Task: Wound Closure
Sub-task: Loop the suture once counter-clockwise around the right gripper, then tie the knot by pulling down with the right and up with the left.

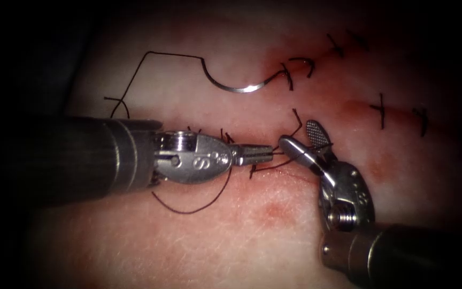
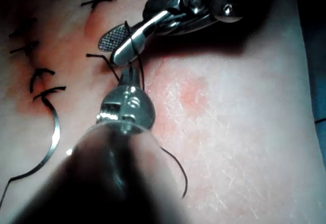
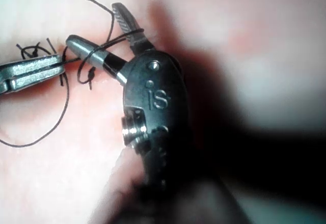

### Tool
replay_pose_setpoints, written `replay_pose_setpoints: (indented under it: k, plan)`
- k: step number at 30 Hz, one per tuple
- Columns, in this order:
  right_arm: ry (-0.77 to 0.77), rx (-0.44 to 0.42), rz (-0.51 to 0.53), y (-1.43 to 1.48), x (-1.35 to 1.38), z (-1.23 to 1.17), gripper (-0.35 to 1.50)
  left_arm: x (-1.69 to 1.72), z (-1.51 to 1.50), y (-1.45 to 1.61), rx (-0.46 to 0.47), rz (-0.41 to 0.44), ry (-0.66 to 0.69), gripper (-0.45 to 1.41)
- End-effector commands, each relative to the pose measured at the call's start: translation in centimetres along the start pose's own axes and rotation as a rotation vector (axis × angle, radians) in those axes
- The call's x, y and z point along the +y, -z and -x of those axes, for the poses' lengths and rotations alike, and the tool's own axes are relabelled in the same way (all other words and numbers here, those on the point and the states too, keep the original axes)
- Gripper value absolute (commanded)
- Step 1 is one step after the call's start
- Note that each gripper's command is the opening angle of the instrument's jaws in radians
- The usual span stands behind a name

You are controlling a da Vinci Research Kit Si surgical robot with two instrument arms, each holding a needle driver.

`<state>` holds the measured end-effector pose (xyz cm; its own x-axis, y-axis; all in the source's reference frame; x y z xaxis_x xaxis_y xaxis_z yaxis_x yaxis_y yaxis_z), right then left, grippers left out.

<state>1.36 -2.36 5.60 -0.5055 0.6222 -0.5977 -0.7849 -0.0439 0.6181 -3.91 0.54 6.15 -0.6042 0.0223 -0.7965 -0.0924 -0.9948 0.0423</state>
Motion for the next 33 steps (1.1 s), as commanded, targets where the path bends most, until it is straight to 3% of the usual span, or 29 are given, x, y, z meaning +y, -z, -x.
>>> replay_pose_setpoints:
  k: [1, 7, 10, 13, 14, 17, 33]
  plan:
    - [-0.016, -0.004, 0.004, -0.09, 0.02, 0.10, 1.06, 0.03, 0.02, -0.09, -0.001, 0.006, -0.002, -0.45]
    - [-0.038, -0.025, 0.022, -0.20, 0.03, 0.13, 1.11, 0.07, 0.06, -0.11, -0.004, 0.011, -0.008, -0.45]
    - [-0.039, -0.038, 0.019, -0.24, 0.01, 0.16, 1.06, 0.07, 0.08, -0.13, -0.004, 0.013, -0.010, -0.45]
    - [-0.029, -0.051, 0.015, -0.27, -0.03, 0.18, 0.88, 0.07, 0.09, -0.13, -0.005, 0.016, -0.011, -0.45]
    - [-0.025, -0.058, 0.018, -0.27, -0.04, 0.19, 0.74, 0.07, 0.09, -0.13, -0.005, 0.016, -0.011, -0.45]
    - [-0.003, -0.089, 0.027, -0.27, -0.07, 0.22, -0.35, 0.07, 0.09, -0.13, -0.006, 0.019, -0.011, -0.45]
    - [0.143, -0.014, -0.027, -0.10, -0.30, 0.08, -0.35, -0.18, 0.38, -0.02, -0.013, 0.034, 0.027, -0.45]
